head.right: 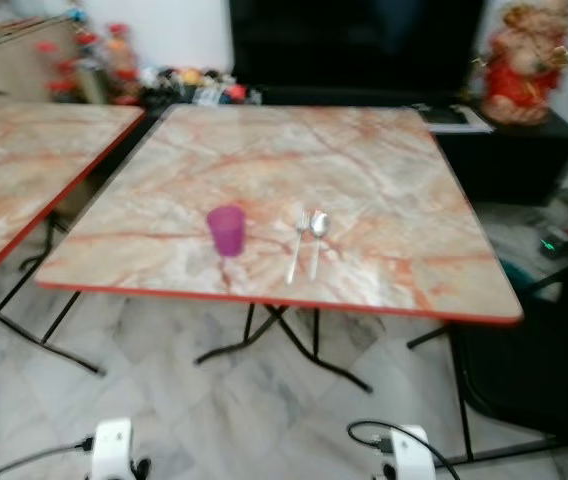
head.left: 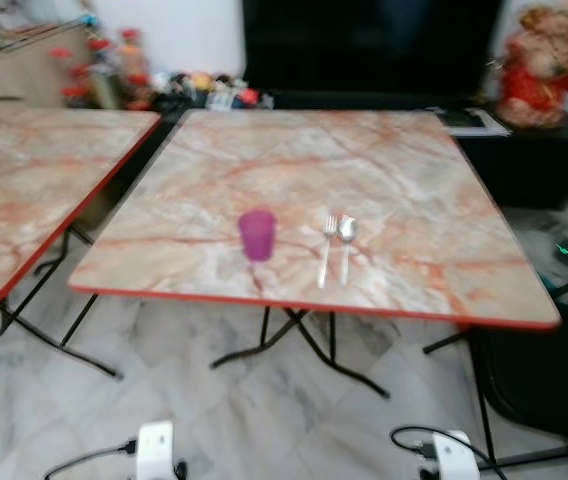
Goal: Setting the table
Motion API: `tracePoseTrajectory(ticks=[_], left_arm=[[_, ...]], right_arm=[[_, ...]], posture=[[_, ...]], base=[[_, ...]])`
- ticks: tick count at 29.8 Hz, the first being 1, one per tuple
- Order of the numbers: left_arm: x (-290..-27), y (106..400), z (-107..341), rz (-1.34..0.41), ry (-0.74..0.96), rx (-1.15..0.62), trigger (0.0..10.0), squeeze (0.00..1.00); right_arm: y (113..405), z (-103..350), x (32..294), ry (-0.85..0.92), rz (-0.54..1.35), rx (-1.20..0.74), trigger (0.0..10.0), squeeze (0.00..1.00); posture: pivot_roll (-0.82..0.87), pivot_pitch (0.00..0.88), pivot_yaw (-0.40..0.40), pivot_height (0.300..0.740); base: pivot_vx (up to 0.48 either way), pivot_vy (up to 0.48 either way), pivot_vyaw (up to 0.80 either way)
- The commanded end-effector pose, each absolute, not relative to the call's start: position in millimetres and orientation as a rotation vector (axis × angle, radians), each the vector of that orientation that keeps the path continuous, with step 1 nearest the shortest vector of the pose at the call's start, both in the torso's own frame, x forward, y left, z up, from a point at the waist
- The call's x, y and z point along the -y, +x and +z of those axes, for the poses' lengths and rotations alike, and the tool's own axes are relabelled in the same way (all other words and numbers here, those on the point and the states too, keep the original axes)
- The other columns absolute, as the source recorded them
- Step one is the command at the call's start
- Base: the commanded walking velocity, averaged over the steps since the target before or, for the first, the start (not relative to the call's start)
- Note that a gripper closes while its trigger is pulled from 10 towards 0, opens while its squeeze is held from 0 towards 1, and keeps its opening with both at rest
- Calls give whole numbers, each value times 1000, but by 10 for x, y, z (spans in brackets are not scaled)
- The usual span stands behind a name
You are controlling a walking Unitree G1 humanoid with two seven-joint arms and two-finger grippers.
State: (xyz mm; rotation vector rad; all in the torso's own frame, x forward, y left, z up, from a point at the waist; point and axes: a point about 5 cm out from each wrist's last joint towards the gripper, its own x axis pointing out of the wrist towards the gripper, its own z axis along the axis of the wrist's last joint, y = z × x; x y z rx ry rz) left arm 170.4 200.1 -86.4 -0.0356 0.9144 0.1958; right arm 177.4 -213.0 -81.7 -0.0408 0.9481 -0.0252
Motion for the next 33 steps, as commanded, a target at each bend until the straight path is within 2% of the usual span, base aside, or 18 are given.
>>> tracePoseTrajectory(ticks=[1, 8, 25, 33], left_arm=[[-2042, 1670, -876, 201, -21, -932, 10000, 0], [-2035, 1674, -875, 197, -18, -930, 10000, 0], [-2052, 1648, -880, 174, 12, -930, 10000, 0], [-2004, 1700, -865, 176, 7, -917, 10000, 0]], right_arm=[[1806, -813, 2053, -27, -10, -930, 10000, 0], [1800, -816, 2054, -31, -8, -934, 10000, 0], [1780, -824, 2064, -37, -3, -941, 10000, 0], [1786, -821, 2070, -43, 0, -944, 10000, 0]], posture=[[48, 0, -34, 728], [45, 0, -31, 728], [39, 0, -28, 728], [42, 0, -34, 728]], base=[[401, 0, 0], [401, 0, 0], [0, 0, 0], [0, -378, 0]])
